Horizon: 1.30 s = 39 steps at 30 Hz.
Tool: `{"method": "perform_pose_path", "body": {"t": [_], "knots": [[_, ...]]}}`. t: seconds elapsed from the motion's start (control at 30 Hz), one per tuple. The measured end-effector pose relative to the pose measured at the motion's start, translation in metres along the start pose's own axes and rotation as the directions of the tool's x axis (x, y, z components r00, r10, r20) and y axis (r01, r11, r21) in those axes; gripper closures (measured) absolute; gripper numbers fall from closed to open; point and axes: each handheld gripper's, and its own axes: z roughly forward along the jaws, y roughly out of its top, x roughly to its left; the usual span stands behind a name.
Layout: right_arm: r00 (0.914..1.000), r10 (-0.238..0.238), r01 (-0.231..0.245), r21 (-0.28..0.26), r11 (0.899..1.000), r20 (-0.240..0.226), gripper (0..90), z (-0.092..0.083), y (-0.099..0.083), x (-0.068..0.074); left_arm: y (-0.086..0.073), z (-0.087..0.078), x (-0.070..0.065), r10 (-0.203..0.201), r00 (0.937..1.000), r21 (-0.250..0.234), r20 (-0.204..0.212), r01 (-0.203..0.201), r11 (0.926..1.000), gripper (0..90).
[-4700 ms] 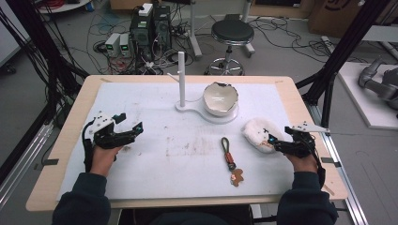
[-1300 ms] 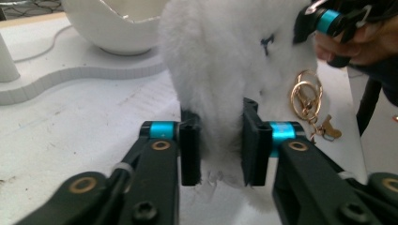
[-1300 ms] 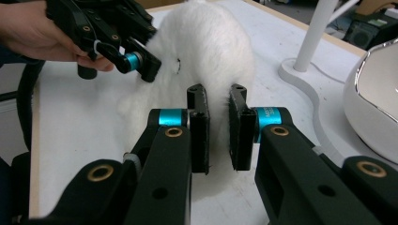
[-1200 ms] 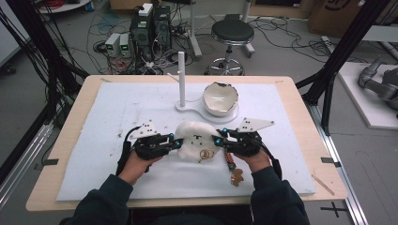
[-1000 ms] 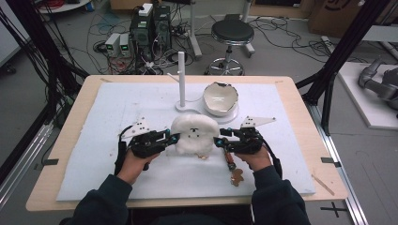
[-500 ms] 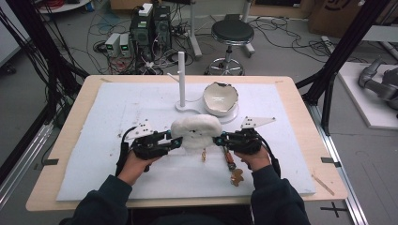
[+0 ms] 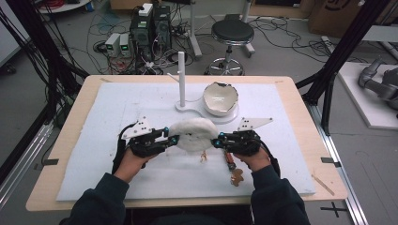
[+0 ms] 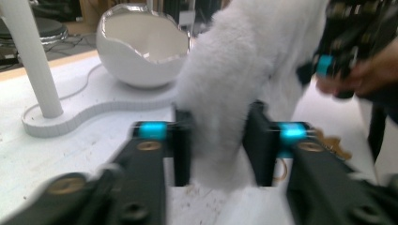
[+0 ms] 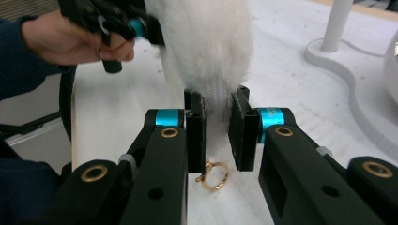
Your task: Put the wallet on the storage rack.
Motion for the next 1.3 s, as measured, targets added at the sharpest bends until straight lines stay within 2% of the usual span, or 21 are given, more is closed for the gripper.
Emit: {"method": "perform_pose_path", "body": {"t": [0.13,0.17,0.2,0.23,0.33,0.43,0.5,0.6,0.73,0.8,0.83,0.9,0.93,0.97,1.0,1.03,1.07,1.1,1.17,1.23,1.3], "knots": [[0.9978,0.059,-0.057,-0.063,0.996,0.029,69.6,-0.003,-0.001,-0.004,0.002,-0.004,0.0,-0.035,0.9991,-0.063,0.025,0.036,0.9973,77.0],[0.9967,0.074,-0.072,-0.065,0.995,0.034,64.5,-0.003,-0.001,-0.005,0.003,-0.006,0.001,-0.042,0.9989,-0.077,0.022,0.043,0.9961,77.2],[0.9967,0.074,-0.072,-0.065,0.995,0.034,64.5,-0.003,-0.001,-0.005,0.003,-0.006,0.001,-0.042,0.9989,-0.077,0.022,0.043,0.9961,77.2],[0.9947,0.087,-0.084,-0.061,0.995,0.055,53.7,-0.003,-0.003,-0.007,0.003,-0.009,0.003,-0.062,0.9977,-0.119,0.028,0.065,0.9908,77.3],[0.9922,0.119,-0.117,-0.05,0.992,0.038,45.0,0.001,-0.006,-0.01,0.003,-0.011,0.005,-0.076,0.9964,-0.14,0.039,0.08,0.9869,77.2],[0.9922,0.125,-0.125,-0.073,0.989,-0.01,53.9,0.005,-0.006,-0.01,0.001,-0.007,0.003,-0.072,0.9961,-0.112,0.051,0.077,0.9907,77.0],[0.9925,0.116,-0.119,-0.101,0.988,-0.037,71.9,0.004,-0.005,-0.009,-0.004,0.0,0.0,-0.065,0.9959,-0.069,0.062,0.069,0.9952,76.5],[0.9959,0.09,-0.09,-0.12,0.989,-0.001,77.3,-0.001,-0.004,-0.007,-0.006,0.004,-0.001,-0.068,0.9959,-0.019,0.06,0.069,0.9974,74.2],[0.9975,0.046,-0.039,-0.134,0.99,0.053,78.8,-0.007,0.001,-0.004,-0.007,0.006,0.0,-0.067,0.9977,0.022,0.004,0.067,0.9975,63.7],[0.9963,0.031,-0.019,-0.147,0.989,0.08,79.1,-0.011,0.004,-0.004,-0.007,0.001,0.005,-0.071,0.9967,0.015,-0.039,0.072,0.9973,59.1],[0.9952,0.028,-0.012,-0.158,0.987,0.094,79.2,-0.014,0.006,-0.004,-0.007,0.001,0.005,-0.071,0.9967,0.015,-0.039,0.072,0.9973,55.3],[0.9919,0.014,0.008,-0.172,0.985,0.126,79.3,-0.02,0.01,-0.006,-0.007,-0.009,0.013,-0.078,0.9917,-0.006,-0.102,0.078,0.997,52.3],[0.9919,0.014,0.008,-0.172,0.985,0.126,79.3,-0.02,0.01,-0.006,-0.007,-0.009,0.013,-0.078,0.9917,-0.006,-0.102,0.078,0.997,49.2],[0.9857,-0.006,0.034,-0.165,0.986,0.169,79.4,-0.025,0.015,-0.006,-0.008,-0.015,0.018,-0.078,0.9864,-0.021,-0.145,0.075,0.9969,45.7],[0.9857,-0.006,0.034,-0.165,0.986,0.169,79.4,-0.025,0.015,-0.006,-0.008,-0.015,0.018,-0.078,0.9864,-0.021,-0.145,0.075,0.9969,43.5],[0.98,-0.026,0.06,-0.165,0.985,0.197,79.4,-0.029,0.022,-0.008,-0.008,-0.023,0.025,-0.074,0.9796,-0.034,-0.187,0.068,0.9971,40.9],[0.98,-0.026,0.06,-0.165,0.985,0.197,79.4,-0.029,0.022,-0.008,-0.008,-0.023,0.025,-0.074,0.9796,-0.034,-0.187,0.068,0.9971,38.3],[0.9713,-0.052,0.09,-0.155,0.984,0.232,79.4,-0.032,0.031,-0.009,-0.009,-0.029,0.03,-0.072,0.9698,-0.041,-0.233,0.064,0.9971,35.2],[0.9654,-0.066,0.105,-0.145,0.984,0.252,79.4,-0.034,0.039,-0.012,-0.009,-0.034,0.034,-0.086,0.9629,-0.054,-0.256,0.074,0.9958,28.7],[0.9569,-0.091,0.132,-0.135,0.982,0.276,79.4,-0.037,0.049,-0.015,-0.01,-0.038,0.037,-0.091,0.9615,-0.062,-0.259,0.077,0.9951,25.2],[0.9501,-0.109,0.15,-0.122,0.981,0.292,79.4,-0.04,0.059,-0.018,-0.011,-0.042,0.042,-0.088,0.9551,-0.057,-0.283,0.074,0.9956,22.8]]}}
